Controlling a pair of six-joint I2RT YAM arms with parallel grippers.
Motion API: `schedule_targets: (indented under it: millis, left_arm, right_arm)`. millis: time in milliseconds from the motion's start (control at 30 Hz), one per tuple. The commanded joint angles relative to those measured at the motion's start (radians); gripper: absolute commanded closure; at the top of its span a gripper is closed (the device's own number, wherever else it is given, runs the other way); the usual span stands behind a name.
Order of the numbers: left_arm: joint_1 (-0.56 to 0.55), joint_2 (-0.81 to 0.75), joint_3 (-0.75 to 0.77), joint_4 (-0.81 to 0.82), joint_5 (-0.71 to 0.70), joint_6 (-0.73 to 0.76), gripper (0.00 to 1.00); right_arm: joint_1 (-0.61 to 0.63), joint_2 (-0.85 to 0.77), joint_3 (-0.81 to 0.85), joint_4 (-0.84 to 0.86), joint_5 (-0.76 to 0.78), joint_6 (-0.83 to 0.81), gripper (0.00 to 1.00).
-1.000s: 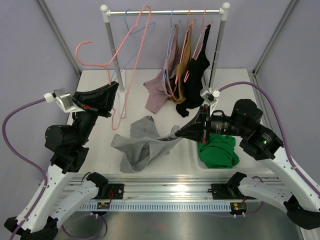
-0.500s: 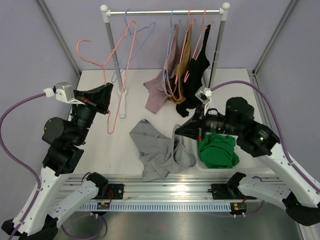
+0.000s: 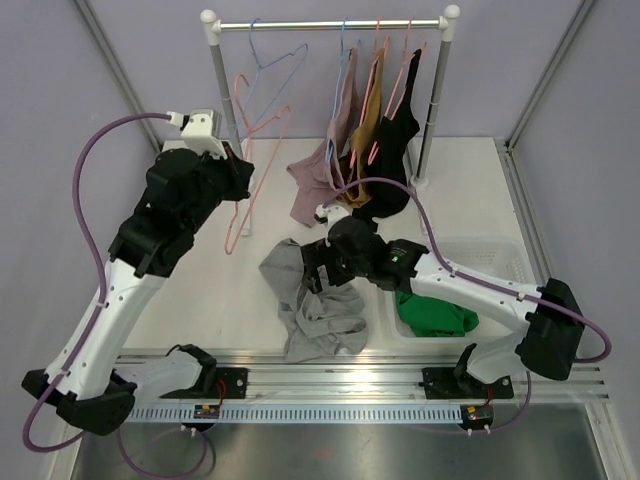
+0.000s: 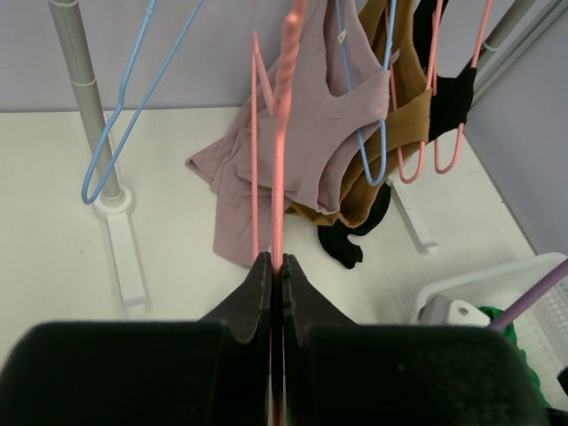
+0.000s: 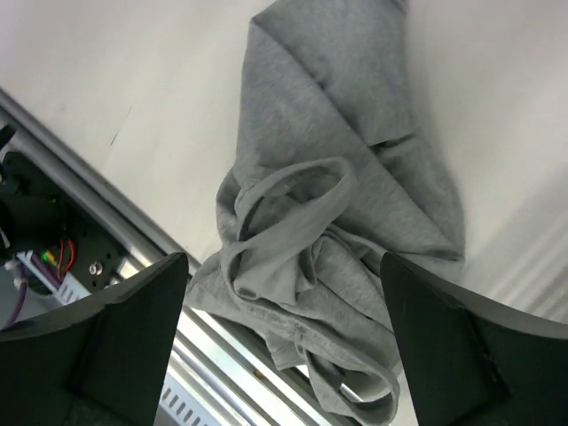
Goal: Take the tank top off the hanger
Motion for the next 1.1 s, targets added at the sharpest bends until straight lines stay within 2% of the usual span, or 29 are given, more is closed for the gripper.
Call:
schedule_targets:
  millis: [0,133,433,600,733,833,1067]
  left_arm:
    - [0.002,0.06,0.135,-0.074,-0.05,0.037,1.0]
    - [0.005,0.169,0.235,-0.119,-0.029,0.064,1.0]
    - [0.08,0.454,0.587,-0.136,0.086,0.091,1.0]
    - [0.129,0.555,0.703,-0.063,0.158,0.086,1.0]
    - [0.154,0.67,0.832,-0.053,0.163,0.097,1.0]
    - [0.169,0.727,0.849,-0.004,0.157,0.112,1.0]
    - [0.215,0.821,0.871,-0.019,0.132,0.107,1.0]
  right_arm:
    - [0.011,-0.088,0.018,0.061,0.164,0.029,0.01]
    - [0.011,-0.243,-0.011,0.023,0.224,0.034,0.0]
    - [0.011,-0.49,-0.086,0.001,0.169,0.023,0.01]
    - [0.011,-0.532,-0.111,-0.004,0.164,0.009,0.01]
    - [0.011,-0.536,-0.128,-0.007,0.156,0.006,0.01]
    - [0.011,-0.54,-0.134,-0.008,0.149,0.009,0.0]
    - [0.011,-0.549,-0.134,-0.023,0.149,0.005,0.0]
